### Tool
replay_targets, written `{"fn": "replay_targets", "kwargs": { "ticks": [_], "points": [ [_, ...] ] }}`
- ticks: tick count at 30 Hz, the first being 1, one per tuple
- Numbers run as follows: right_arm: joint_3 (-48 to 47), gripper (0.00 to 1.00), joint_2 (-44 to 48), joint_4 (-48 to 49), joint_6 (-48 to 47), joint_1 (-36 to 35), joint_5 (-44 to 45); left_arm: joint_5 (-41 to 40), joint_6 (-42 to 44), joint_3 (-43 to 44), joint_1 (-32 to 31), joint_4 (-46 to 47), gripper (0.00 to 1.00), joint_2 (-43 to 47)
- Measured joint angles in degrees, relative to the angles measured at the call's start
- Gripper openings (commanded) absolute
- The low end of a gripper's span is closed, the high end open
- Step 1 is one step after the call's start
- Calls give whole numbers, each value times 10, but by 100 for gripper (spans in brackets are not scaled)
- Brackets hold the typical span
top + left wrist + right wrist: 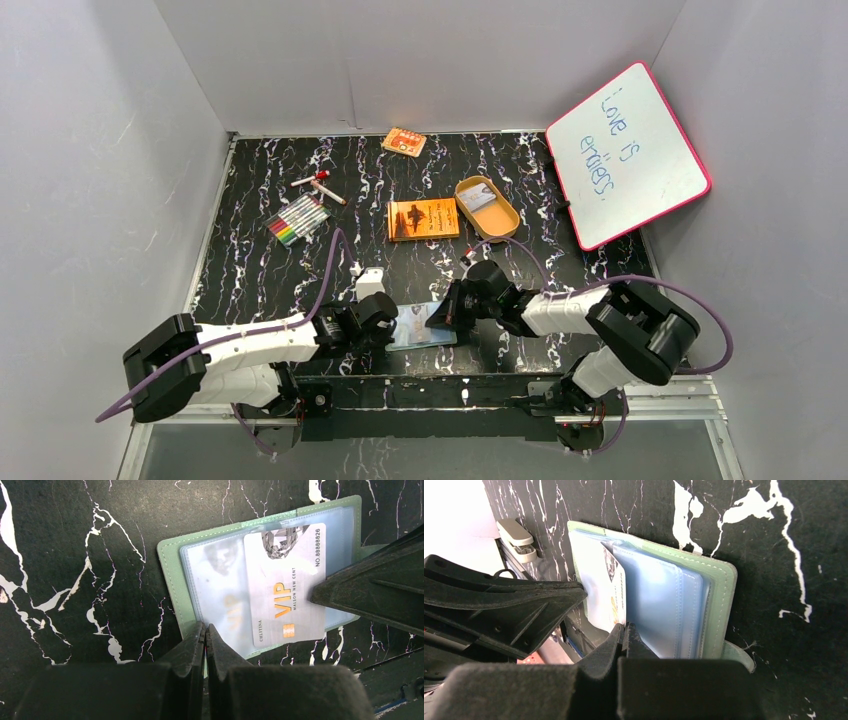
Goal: Put the credit cards into the card holder
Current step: Insert the credit card into the card holder.
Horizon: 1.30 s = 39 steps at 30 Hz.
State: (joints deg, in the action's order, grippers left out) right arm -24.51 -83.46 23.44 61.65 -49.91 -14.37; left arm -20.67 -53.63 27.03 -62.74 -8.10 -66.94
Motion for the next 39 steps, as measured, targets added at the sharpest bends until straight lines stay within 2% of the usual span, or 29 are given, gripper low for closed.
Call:
{"fn": "replay_targets", "kwargs": {
  "ticks": [6, 10, 13, 17, 25, 39],
  "points": [
    [-1, 0, -23, 19, -1, 0, -15, -1, -2, 0, 0, -14, 16, 7],
    [-1, 0, -24, 23, -1, -1, -21, -6, -1, 0, 0, -40, 30, 25],
    [-1, 0, -24, 24, -2, -1, -21, -13, -1, 0, 0, -61, 32, 50],
    [-4, 0, -25, 23, -5, -1, -24, -27, -5, 1, 0, -86, 28, 80],
    [-21, 0, -41, 21, -25, -1, -46, -33, -16, 1, 0, -97, 0, 48],
    [-33, 0, -63, 20, -57, -1, -91, -37, -17, 1, 3, -79, 0, 10]
  ]
}}
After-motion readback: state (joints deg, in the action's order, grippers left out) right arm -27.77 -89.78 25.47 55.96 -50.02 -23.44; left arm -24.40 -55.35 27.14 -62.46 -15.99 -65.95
